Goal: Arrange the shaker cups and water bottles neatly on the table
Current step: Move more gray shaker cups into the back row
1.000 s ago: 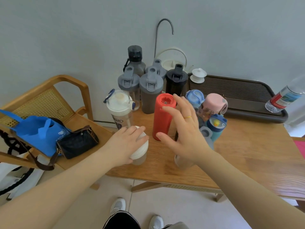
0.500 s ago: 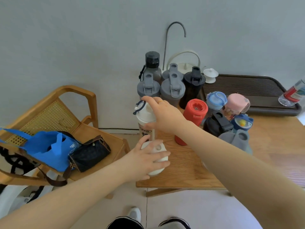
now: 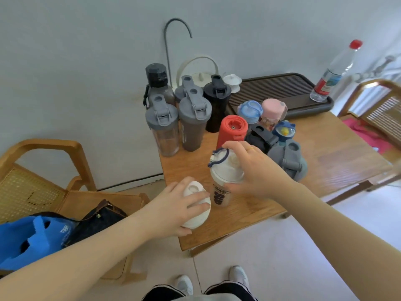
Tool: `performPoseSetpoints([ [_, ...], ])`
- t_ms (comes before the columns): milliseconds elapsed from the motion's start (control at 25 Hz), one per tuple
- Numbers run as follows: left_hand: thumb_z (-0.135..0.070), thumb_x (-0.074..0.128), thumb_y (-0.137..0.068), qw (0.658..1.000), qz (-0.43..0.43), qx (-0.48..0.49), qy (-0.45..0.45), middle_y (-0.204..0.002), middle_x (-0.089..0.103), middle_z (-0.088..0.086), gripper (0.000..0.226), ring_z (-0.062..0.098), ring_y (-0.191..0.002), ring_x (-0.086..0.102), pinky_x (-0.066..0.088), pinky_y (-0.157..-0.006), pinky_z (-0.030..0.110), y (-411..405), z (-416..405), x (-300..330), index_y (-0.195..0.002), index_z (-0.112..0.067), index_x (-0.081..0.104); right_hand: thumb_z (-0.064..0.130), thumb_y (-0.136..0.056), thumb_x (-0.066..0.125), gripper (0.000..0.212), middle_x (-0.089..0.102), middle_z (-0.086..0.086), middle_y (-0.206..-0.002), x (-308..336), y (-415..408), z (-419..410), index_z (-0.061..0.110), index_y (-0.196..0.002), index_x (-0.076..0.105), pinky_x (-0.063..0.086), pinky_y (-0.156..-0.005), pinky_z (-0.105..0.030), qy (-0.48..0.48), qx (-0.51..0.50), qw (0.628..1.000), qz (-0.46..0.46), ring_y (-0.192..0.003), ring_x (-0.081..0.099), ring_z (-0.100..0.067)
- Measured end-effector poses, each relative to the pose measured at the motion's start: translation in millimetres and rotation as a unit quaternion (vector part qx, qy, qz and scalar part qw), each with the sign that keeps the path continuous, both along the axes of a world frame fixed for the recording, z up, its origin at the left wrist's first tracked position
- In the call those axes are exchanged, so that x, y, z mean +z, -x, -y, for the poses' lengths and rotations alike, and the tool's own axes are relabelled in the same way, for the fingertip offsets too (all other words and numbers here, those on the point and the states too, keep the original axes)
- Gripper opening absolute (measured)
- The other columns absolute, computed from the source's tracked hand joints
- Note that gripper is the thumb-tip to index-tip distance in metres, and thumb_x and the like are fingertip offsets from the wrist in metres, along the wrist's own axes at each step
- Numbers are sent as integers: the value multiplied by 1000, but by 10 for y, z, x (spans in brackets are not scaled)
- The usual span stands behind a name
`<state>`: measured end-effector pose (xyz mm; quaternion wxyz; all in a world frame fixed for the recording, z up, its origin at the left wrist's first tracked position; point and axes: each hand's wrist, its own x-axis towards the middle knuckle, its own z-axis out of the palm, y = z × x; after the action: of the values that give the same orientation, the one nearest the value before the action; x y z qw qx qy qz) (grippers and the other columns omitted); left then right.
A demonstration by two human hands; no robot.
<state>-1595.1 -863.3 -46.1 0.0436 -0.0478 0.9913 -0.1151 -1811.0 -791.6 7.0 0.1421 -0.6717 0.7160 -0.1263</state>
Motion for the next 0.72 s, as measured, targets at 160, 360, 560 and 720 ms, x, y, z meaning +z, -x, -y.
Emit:
performPoseSetpoints([
  [160,-67,72,-47,995,-64,43,-55,-131,48,6,84,31,-113,41,55,-75,41,97,23,-93,-115,-24,46,44,-65,74,84,44,3,-131,22,82,-274,34,-131,22,46,-91,-37,-1,-69,998,-7,-116,46,-22],
  [360,-71,69,-47,969,-84,172,-154,-135,50,6,103,34,-117,51,49,-87,49,278,3,-119,-130,-19,34,48,-68,71,84,40,5,-134,32,53,-371,36,-133,20,45,-94,-36,-7,-67,998,-9,-118,42,-20],
  [560,-74,24,-74,926,-159,183,-288,-142,39,-4,84,15,-135,24,19,-112,38,371,130,89,-139,-22,31,62,-72,59,89,34,4,-141,112,92,-286,33,-141,10,40,-99,-35,-21,3,994,-106,-122,40,-20],
  [720,-53,33,-86,887,-269,203,-317,-136,46,2,61,-1,-121,28,26,-103,27,632,408,422,-134,-16,38,75,-70,33,84,40,7,-141,417,373,-142,32,-141,20,38,-99,-33,0,44,996,-80,-125,42,-15],
])
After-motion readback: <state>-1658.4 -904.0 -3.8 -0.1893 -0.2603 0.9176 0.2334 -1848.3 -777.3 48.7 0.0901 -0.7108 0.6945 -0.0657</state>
